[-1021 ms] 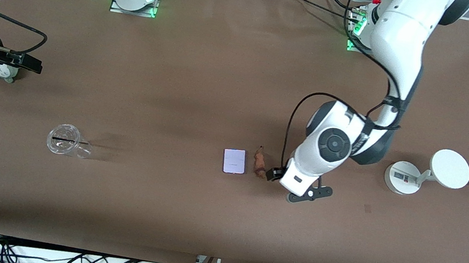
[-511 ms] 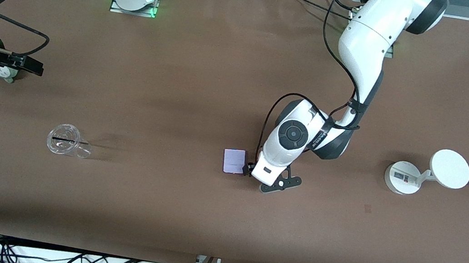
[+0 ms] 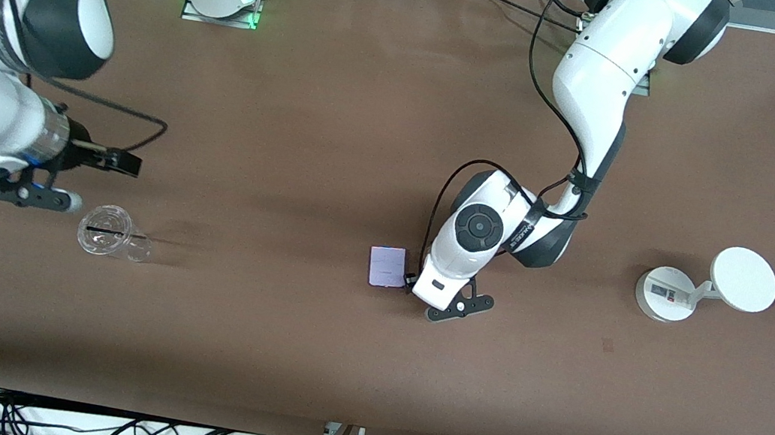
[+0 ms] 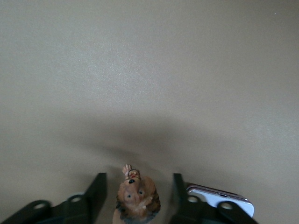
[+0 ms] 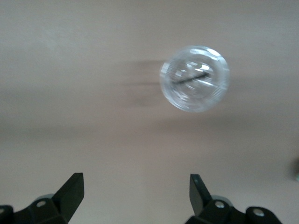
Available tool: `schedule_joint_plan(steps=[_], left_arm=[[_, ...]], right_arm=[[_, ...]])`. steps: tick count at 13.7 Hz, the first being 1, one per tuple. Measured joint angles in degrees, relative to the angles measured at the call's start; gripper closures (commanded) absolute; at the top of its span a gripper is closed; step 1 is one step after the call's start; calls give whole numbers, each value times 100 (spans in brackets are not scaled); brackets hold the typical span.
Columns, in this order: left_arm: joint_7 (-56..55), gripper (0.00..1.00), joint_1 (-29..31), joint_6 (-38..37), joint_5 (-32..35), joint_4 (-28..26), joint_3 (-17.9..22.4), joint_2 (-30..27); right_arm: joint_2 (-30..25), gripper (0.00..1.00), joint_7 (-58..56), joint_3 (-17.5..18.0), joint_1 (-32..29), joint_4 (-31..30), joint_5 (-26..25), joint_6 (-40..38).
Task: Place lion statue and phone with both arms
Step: 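Grasp the lion with the left gripper while the right gripper reaches the phone, then carry the lion with the left gripper while the right gripper grasps the phone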
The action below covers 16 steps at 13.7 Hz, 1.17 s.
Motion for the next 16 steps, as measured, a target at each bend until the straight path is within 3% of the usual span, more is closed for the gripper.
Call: schedule_joint_plan(steps=[8,12,16], left_arm=[[134,100,141,-34,3,-126,52,-304],[905,100,515,-60,3,-875,74,-988],[1679,100,976,158,4,-2207,104,-1915]], right_arm=[[983,0,1140,29,1265,11,145,1342],[1487,0,1525,33,1962,11,144,2264],[2040,0,1755,29,2632,14,144,3558]])
